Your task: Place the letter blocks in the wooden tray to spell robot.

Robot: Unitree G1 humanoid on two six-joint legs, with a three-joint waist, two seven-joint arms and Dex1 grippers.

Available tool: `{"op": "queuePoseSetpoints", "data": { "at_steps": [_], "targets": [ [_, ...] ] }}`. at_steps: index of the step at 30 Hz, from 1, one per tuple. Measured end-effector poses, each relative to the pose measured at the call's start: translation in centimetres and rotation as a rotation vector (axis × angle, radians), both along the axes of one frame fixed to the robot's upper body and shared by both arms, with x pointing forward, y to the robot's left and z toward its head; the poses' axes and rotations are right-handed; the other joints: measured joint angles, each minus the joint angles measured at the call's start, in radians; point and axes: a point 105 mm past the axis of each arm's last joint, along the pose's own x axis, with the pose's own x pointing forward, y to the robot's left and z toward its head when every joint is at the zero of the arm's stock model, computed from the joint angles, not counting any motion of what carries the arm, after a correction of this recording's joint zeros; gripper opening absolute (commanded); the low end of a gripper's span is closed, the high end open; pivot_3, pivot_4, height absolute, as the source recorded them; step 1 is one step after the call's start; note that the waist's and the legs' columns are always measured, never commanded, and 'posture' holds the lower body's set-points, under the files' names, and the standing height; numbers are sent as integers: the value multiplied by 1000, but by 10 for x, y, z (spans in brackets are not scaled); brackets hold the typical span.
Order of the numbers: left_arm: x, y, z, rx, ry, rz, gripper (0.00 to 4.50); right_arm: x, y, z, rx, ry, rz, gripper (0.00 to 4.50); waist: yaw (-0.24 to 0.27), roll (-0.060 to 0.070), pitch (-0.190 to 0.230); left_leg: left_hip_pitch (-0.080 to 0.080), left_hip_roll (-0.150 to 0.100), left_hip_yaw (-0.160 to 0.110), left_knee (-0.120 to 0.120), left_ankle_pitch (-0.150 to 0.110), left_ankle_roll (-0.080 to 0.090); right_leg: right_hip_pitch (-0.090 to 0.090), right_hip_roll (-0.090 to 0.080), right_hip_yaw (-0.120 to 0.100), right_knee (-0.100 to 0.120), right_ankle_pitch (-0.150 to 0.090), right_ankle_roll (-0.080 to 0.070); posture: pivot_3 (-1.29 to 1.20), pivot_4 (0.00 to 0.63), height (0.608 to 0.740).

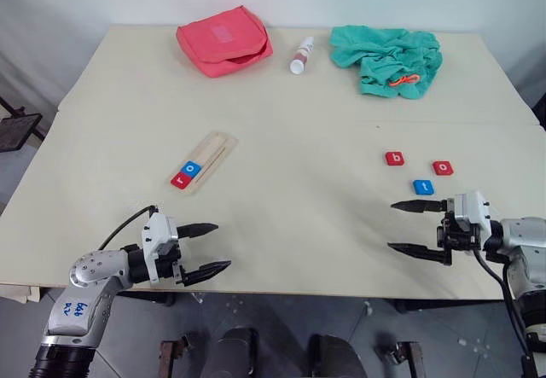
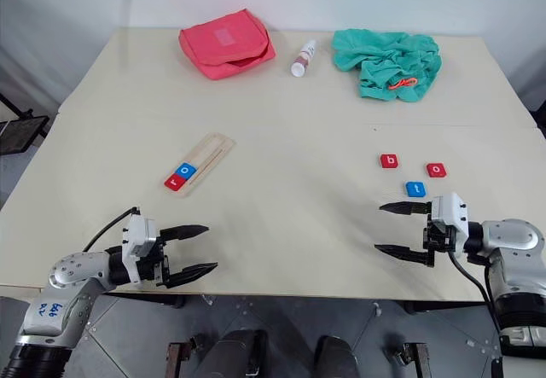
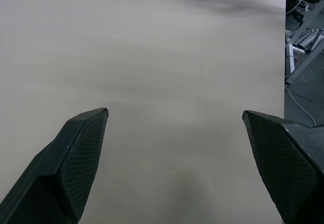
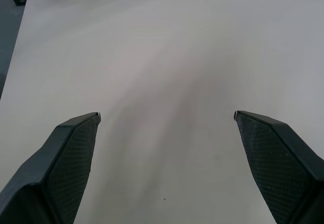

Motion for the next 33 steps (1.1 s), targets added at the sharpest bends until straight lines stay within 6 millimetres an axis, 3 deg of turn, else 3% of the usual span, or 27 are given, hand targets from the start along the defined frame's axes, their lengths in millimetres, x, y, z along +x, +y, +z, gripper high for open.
{"op": "queuePoseSetpoints", "data": {
  "at_steps": [7,12,19,23,30,33],
  "targets": [
    [3,1,2,-1,-20,39,4500,4,1,3,4,-1,1,4422,0,0,0,0,0,0,0,0,0,0,0,0,1,0,0,0,150,740],
    [4,25,5,52,-24,255,4500,17,15,21,3,-21,45,4422,-7,0,0,0,1,0,0,0,0,-1,0,0,1,0,0,0,150,740],
    [-17,48,18,34,-39,345,4500,26,32,31,5,-11,108,4422,1,0,0,-2,1,-2,3,0,0,-1,0,0,1,0,0,0,150,740],
    [-17,60,24,37,-52,397,4500,27,37,30,7,6,130,4422,3,0,0,-3,0,-3,5,0,0,-1,0,-1,1,0,0,0,150,740],
    [27,90,43,64,-101,583,4500,27,38,26,22,14,128,4422,-1,0,0,-4,0,-4,6,0,0,-1,0,-3,4,0,0,0,150,740],
    [50,90,47,62,-99,612,4500,24,40,23,30,20,132,4422,0,0,0,-4,-1,-5,6,0,0,-3,0,-3,6,0,0,0,150,740]
  ]
}}
